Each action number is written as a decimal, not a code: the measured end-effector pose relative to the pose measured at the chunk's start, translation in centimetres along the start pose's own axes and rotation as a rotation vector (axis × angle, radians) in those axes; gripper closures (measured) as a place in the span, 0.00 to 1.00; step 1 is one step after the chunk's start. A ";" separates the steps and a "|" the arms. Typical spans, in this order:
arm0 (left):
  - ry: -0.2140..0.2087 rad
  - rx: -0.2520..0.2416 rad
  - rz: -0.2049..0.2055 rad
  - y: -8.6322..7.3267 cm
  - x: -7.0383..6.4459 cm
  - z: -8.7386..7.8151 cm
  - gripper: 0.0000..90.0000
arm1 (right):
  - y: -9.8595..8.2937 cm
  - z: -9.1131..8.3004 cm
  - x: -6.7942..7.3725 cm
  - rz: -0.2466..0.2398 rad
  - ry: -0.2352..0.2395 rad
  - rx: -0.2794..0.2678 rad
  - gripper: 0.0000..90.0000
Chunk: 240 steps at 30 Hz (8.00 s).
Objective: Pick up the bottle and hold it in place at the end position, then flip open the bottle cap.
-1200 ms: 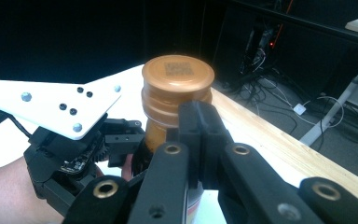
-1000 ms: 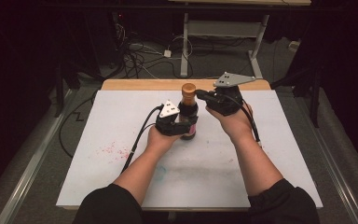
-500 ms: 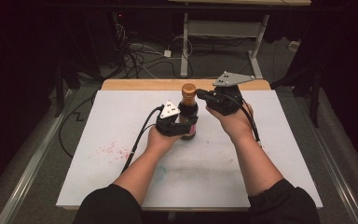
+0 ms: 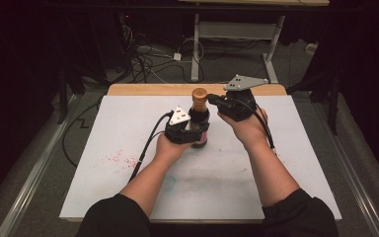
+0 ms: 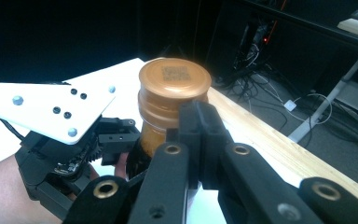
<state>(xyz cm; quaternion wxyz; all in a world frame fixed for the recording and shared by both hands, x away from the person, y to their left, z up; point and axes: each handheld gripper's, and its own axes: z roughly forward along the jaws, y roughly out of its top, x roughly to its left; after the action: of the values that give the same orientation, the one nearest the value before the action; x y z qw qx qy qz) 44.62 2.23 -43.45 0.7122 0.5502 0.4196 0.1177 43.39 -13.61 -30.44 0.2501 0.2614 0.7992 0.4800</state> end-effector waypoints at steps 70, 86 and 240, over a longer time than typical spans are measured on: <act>0.028 0.013 0.026 -0.1 -0.3 0.1 0.32 | -0.1 -2.0 -0.3 0.040 -0.032 0.020 1.00; 0.023 0.002 0.022 -0.2 -0.3 0.1 0.32 | 0.1 -0.4 0.4 0.008 0.002 0.055 1.00; 0.114 0.148 -0.035 -3.9 2.7 -15.3 0.00 | -21.7 -6.5 1.6 0.222 -0.176 0.079 0.00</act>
<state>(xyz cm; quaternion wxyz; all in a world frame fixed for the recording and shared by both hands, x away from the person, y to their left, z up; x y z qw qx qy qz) 34.03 13.00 -48.84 0.6466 0.5862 0.4767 0.1052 34.14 -25.42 -47.50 0.2540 0.3987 0.7588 0.4480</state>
